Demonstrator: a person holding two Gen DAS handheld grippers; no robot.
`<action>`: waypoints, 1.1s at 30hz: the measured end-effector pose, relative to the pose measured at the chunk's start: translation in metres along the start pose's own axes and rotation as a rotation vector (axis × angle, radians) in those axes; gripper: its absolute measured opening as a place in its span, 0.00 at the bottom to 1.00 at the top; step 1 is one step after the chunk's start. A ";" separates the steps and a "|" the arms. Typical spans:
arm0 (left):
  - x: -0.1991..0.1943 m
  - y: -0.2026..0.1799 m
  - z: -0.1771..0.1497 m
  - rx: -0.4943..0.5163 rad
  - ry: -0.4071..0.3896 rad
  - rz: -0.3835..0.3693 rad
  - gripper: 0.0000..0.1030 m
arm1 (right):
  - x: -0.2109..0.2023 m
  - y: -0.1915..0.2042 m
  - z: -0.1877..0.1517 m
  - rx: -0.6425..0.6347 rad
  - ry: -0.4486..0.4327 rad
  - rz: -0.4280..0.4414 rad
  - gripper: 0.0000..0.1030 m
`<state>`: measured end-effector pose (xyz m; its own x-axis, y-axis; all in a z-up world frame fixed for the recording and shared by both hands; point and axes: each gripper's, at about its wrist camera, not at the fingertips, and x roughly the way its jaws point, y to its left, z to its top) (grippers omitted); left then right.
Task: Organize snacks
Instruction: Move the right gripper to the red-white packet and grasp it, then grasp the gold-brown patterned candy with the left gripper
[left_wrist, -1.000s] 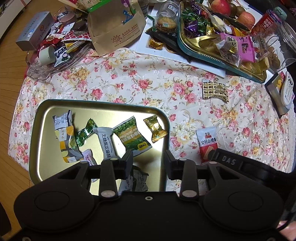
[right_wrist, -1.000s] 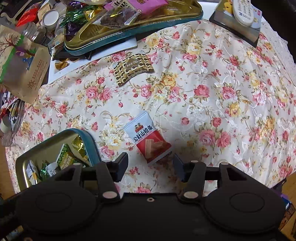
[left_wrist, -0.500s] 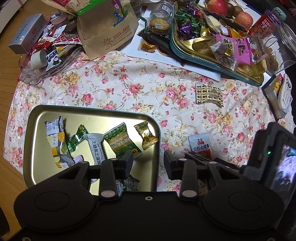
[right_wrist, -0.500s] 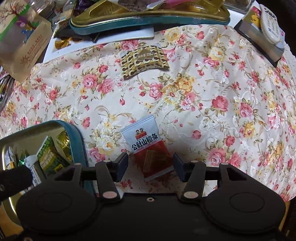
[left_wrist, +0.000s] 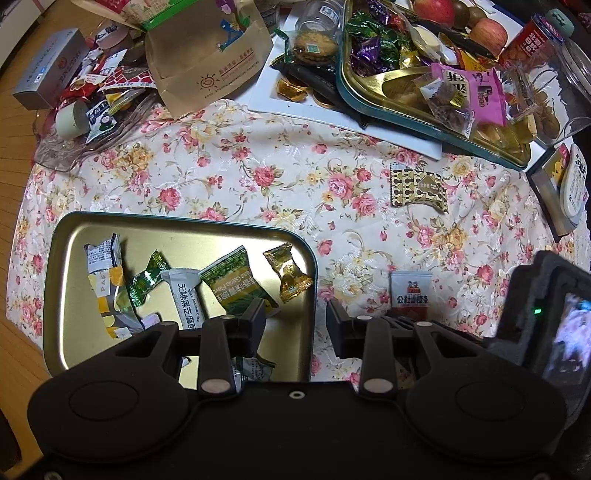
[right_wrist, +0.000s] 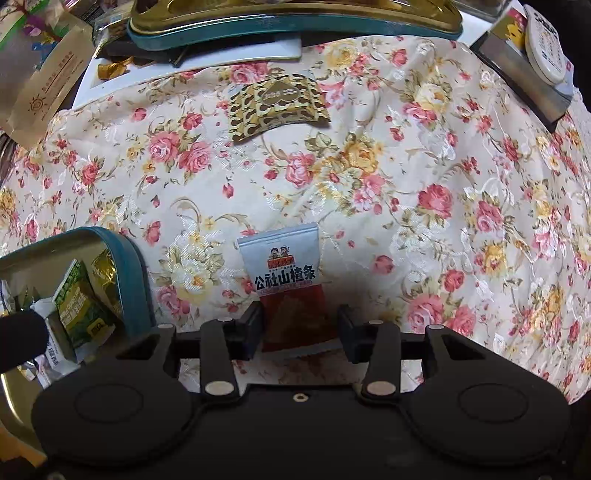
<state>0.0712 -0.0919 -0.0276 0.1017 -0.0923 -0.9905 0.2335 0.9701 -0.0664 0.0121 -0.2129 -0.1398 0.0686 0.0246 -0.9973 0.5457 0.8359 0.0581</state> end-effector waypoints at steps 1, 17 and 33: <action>0.000 -0.001 0.000 0.006 -0.003 0.001 0.43 | -0.002 -0.003 0.001 0.012 0.001 0.002 0.43; 0.019 -0.055 0.004 0.141 -0.137 -0.013 0.43 | -0.091 -0.088 0.013 0.300 -0.063 0.194 0.44; 0.051 -0.108 0.015 0.493 -0.244 0.060 0.43 | -0.134 -0.101 0.002 0.247 -0.178 0.170 0.44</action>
<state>0.0659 -0.2045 -0.0694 0.3359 -0.1460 -0.9305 0.6397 0.7604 0.1117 -0.0512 -0.3018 -0.0121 0.3086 0.0375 -0.9505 0.6984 0.6695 0.2532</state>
